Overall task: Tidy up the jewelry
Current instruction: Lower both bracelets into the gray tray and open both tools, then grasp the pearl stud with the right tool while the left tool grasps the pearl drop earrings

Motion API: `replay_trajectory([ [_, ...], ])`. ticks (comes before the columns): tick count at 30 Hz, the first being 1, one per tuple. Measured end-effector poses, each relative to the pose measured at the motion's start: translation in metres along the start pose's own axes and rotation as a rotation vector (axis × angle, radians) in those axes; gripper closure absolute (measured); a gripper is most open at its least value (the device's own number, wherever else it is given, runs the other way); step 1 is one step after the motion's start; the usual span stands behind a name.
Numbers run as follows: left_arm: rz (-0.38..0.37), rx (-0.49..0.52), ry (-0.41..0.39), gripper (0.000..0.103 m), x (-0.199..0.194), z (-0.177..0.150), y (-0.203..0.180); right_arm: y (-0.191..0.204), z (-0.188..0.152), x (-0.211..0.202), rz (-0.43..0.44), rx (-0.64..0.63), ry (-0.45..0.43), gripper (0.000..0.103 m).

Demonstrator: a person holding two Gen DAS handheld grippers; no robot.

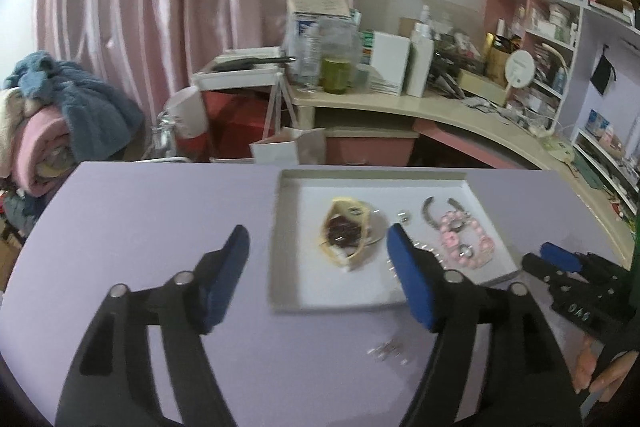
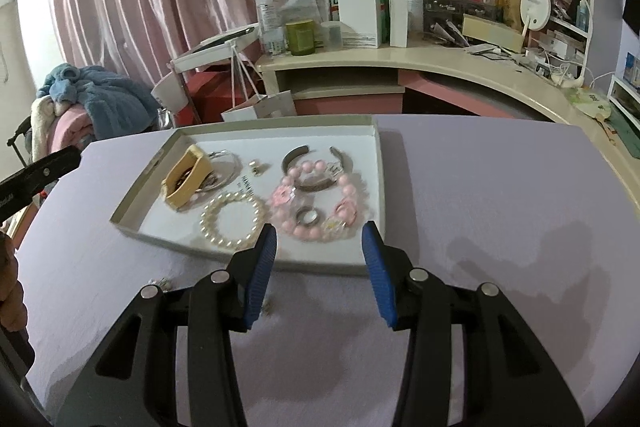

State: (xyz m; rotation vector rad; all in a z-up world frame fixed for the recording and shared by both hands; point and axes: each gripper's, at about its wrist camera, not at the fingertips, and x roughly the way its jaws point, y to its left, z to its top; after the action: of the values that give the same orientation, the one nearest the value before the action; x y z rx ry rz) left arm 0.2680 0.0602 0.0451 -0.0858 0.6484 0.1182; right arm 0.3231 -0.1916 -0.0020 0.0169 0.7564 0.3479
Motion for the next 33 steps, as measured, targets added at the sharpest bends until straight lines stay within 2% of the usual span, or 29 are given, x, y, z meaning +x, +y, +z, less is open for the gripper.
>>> replay_trajectory([
  [3, 0.040, -0.006, -0.015, 0.016, -0.013, -0.015, 0.014, 0.007, -0.008, -0.003, 0.007, -0.003, 0.009, 0.056],
  [7, 0.055, -0.020, -0.008, 0.012, -0.023, -0.035, 0.032, 0.015, -0.019, -0.002, 0.011, -0.009, 0.030, 0.056],
  [16, 0.082, -0.043, 0.028, 0.010, -0.027, -0.062, 0.055, 0.031, -0.041, 0.009, 0.006, -0.029, 0.092, 0.056],
  [33, 0.086, -0.054, 0.046, 0.010, -0.023, -0.070, 0.067, 0.045, -0.053, 0.030, -0.001, -0.056, 0.159, 0.056],
])
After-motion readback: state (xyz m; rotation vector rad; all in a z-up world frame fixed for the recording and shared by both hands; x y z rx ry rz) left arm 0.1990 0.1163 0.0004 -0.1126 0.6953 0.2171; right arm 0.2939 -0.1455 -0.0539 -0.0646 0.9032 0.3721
